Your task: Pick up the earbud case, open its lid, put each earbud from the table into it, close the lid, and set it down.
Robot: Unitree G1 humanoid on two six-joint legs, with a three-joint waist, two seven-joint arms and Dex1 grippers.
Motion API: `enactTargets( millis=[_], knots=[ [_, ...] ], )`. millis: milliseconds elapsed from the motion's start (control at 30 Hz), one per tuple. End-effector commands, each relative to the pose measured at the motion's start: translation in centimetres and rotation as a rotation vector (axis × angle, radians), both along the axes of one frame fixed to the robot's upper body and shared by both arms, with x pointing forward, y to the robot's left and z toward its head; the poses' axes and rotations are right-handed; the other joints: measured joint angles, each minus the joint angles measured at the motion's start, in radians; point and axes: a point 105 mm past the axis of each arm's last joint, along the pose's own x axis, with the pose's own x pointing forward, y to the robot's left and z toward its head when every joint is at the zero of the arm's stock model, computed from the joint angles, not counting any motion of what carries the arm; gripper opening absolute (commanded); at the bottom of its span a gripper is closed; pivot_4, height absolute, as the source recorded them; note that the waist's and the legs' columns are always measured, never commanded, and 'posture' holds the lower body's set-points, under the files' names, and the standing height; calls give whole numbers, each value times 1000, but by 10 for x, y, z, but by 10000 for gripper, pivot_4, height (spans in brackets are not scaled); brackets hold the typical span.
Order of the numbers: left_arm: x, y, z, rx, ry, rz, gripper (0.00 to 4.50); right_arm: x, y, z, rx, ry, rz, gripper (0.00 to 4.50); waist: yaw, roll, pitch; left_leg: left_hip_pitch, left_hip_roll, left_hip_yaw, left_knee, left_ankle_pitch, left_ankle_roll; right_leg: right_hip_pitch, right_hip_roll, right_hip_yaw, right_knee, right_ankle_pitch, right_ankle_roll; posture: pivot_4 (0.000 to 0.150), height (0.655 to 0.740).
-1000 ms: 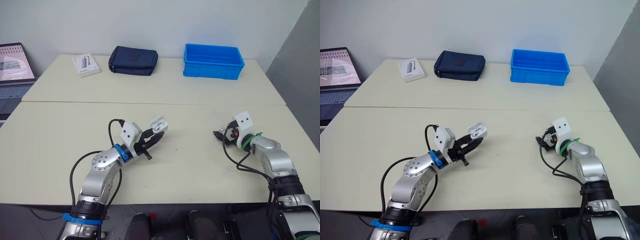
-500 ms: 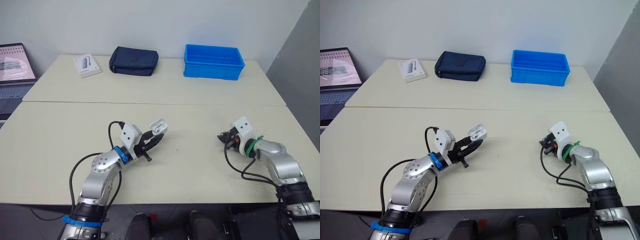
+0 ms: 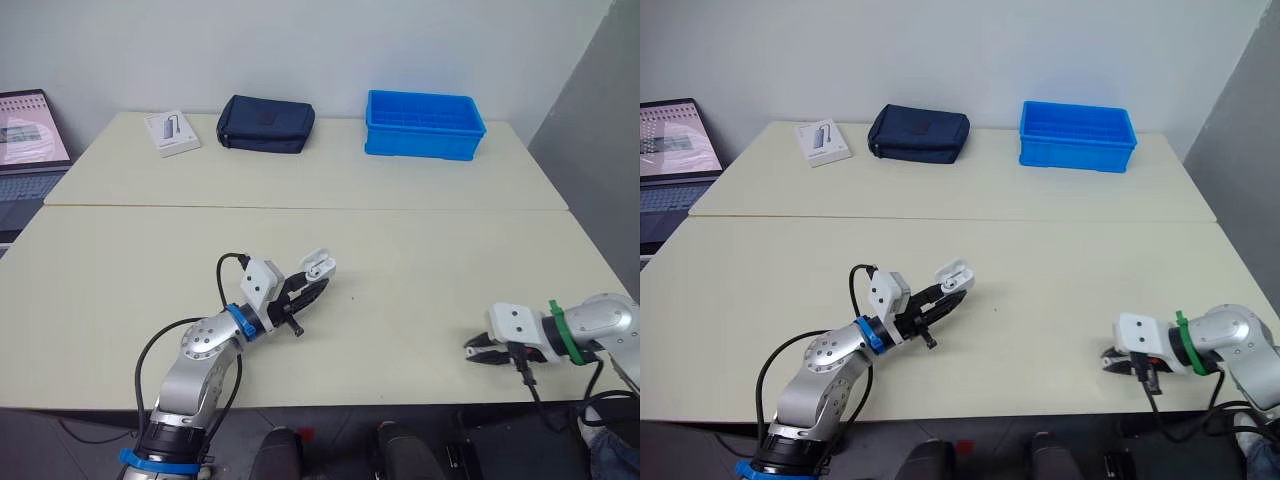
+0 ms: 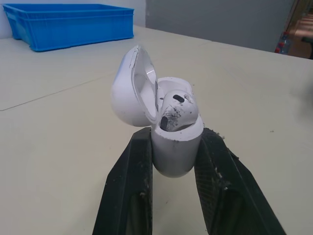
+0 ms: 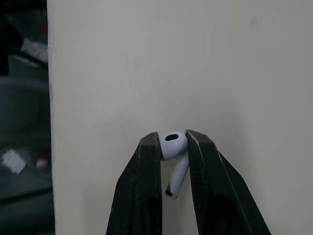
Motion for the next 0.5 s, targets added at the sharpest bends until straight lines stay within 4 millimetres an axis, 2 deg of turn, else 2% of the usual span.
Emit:
enactTargets(
  millis=[33, 167, 367, 500],
  knots=[
    [-2, -5, 16, -16, -55, -18, 8109, -1, -7, 1, -46, 18, 56, 3863, 0, 0, 0, 0, 0, 0, 0, 0, 0, 0, 0, 0, 0, 0, 0, 1500, 7400],
    [-1, -4, 17, -12, -58, -18, 8109, -1, -17, -7, -103, 49, 76, 3863, 0, 0, 0, 0, 0, -1, 0, 0, 0, 1, 0, -1, 0, 1, 1, 1500, 7400],
    [-1, -3, 18, -5, -58, -16, 8109, -2, -17, -14, -110, 80, 44, 3863, 2, -1, -1, 1, -1, -2, 1, 0, 0, 3, 0, -1, -1, 0, 1, 1500, 7400],
    [-2, -4, 17, -4, -55, -18, 8109, 2, -17, -15, -106, 41, 48, 17838, 2, -1, -1, 4, -1, -1, 1, 0, 0, 6, 0, -1, -1, 0, 0, 1500, 7400]
  ],
)
